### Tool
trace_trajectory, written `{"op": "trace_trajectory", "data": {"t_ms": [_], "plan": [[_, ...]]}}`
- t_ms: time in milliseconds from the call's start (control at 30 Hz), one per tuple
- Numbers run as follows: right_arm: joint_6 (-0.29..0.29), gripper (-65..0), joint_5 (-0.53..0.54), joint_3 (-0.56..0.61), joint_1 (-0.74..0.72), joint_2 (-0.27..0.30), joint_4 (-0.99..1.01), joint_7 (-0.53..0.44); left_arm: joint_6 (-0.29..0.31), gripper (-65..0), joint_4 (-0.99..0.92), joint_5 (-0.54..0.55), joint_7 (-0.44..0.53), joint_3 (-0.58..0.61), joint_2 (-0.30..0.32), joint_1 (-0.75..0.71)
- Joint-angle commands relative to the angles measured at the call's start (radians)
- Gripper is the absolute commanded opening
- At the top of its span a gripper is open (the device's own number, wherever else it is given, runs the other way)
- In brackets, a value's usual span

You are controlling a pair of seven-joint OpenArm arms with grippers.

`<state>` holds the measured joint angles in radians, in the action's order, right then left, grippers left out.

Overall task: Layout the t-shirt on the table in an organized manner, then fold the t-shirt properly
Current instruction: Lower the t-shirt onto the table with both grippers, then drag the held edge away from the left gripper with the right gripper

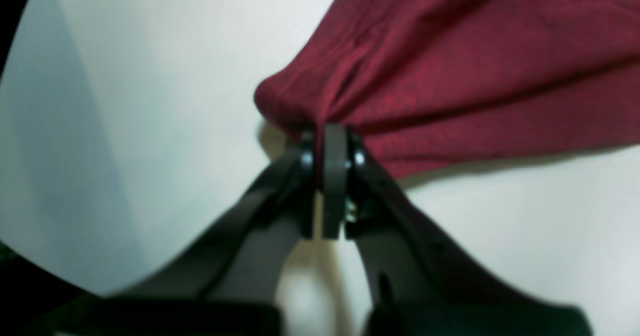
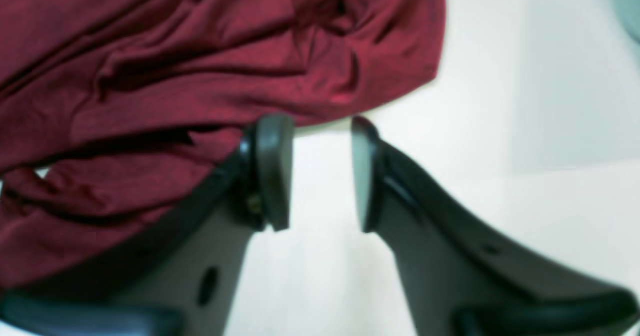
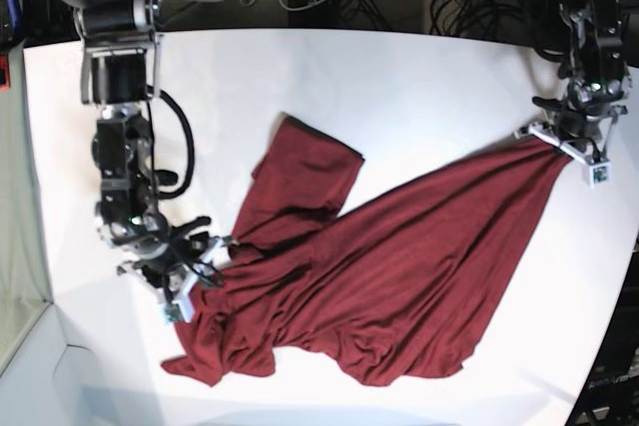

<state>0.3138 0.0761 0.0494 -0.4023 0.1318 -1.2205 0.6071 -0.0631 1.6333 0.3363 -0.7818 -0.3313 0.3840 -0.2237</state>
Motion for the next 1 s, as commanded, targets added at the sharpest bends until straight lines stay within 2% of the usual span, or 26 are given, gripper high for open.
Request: {"op": "trace_trajectory", "data": {"t_ms": [0,267,400,500,633,800,867,967], "plan": [[-0.002,-38.3,0.008,0.008,-0.056,0.001,0.02,-0.04,-0.004,-64.9,0.014,-0.004,0.02,-0.007,0.013,0.007],[-0.002,-27.9,0.009,0.128,-0.165,-0.01,0.213,-0.197,-0.004,-64.9,-0.037,-0.004,0.02,-0.007,0.011,0.005],[-0.002,-24.8,0.003,0.126,-0.211,-0.028,0.338,-0.253,-0.004,-64.9,-0.074,-0.001,0.02,-0.007,0.011,0.004],[-0.002,-23.9,0.003,0.126,-0.226,-0.03,0.443,-0.322,-0.004,-64.9,-0.084,-0.004,0.02,-0.015,-0.015,0.004],[-0.002,-24.0,0.003,0.128,-0.232,-0.027,0.492,-0.379,-0.004,-64.9,-0.084,-0.006,0.02,-0.015,-0.027,0.004],[-0.002,-24.8,0.003,0.128,-0.232,-0.03,0.542,-0.39,-0.004,-64.9,-0.078,-0.006,0.02,-0.009,-0.029,0.008],[-0.002,-27.3,0.003,0.128,-0.231,-0.03,0.542,-0.39,-0.004,-64.9,-0.078,-0.006,0.02,-0.01,-0.029,0.01],[-0.002,-36.4,0.003,0.128,-0.226,-0.031,0.543,-0.388,-0.004,-64.9,-0.078,-0.006,0.02,-0.013,-0.029,0.011]]}}
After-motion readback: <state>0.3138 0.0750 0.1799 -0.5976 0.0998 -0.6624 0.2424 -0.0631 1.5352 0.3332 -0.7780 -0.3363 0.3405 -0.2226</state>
